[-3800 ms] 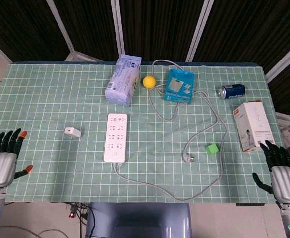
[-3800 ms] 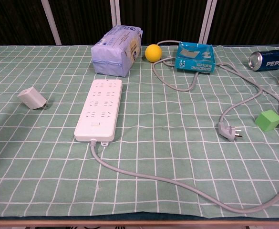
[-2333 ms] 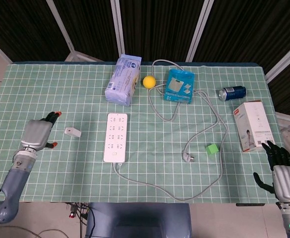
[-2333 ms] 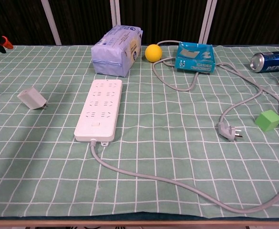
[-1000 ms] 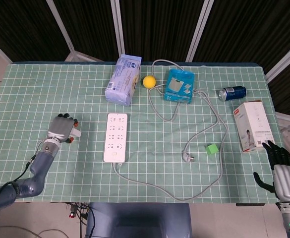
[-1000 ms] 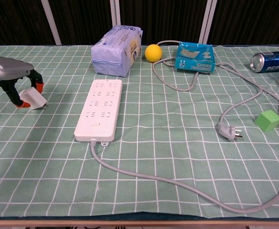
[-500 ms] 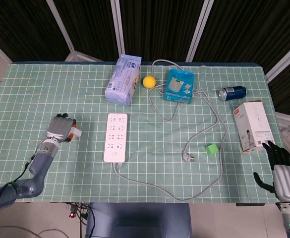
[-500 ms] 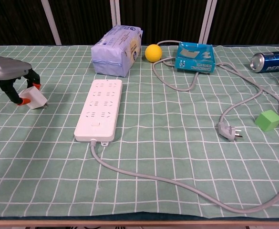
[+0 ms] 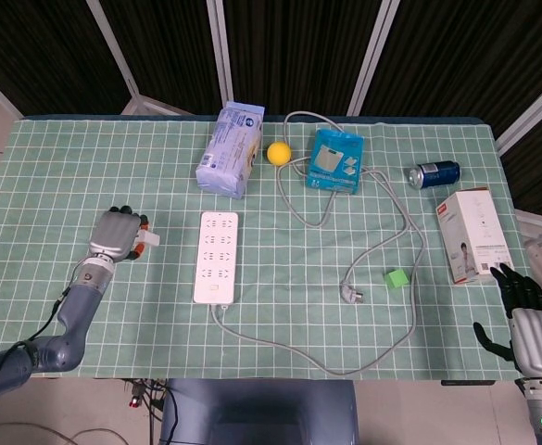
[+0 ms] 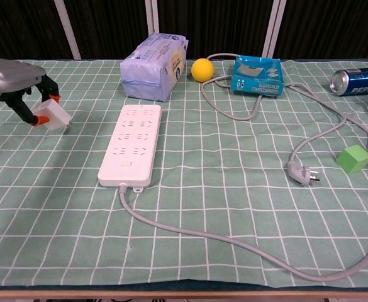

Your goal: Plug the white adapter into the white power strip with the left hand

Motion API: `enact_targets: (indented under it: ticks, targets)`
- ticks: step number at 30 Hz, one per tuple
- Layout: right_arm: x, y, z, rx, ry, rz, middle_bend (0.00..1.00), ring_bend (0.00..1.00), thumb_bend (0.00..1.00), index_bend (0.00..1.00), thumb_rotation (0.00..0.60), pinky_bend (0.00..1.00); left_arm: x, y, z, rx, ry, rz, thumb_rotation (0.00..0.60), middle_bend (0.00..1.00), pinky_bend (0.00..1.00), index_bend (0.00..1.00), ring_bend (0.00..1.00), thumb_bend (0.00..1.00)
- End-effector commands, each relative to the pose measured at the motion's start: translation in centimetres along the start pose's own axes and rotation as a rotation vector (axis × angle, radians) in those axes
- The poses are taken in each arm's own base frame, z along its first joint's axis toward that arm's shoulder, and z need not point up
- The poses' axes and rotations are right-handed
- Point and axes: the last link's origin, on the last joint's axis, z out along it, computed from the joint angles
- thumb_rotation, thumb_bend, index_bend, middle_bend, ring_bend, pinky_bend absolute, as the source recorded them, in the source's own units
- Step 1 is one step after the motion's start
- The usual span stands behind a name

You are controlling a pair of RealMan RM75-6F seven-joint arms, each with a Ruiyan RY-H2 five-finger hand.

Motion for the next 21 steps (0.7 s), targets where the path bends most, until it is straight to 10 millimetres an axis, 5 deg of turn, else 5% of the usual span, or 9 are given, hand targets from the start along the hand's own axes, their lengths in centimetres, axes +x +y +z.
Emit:
enact_targets:
  ticks: [1,12,21]
  targets:
    - [0.0,0.0,0.0,-0.001,-0.001,0.002,0.0,0.0,0.4,0.0,0.6,0.04,1.7,0.6,0.0,-0.003,0.029,0.038,0.6,0.59,0.28,0.61,0.23,0.61]
    - [0.0,0.1,0.1,0.0,-0.004,0.011,0.0,0.0,0.4,0.0,0.6,0.04,6.9,6.0,0.8,-0.018,-0.004,0.153,0.6,0.65,0.28,0.66,0.24,0.65]
    - [0.1,0.3,0.2,-0.014,-0.013,0.04,0.0,0.0,0.4,0.0,0.6,0.04,7.6,10.1,1.1,0.012,-0.063,0.204,0.6,0.68,0.28,0.66,0.24,0.67]
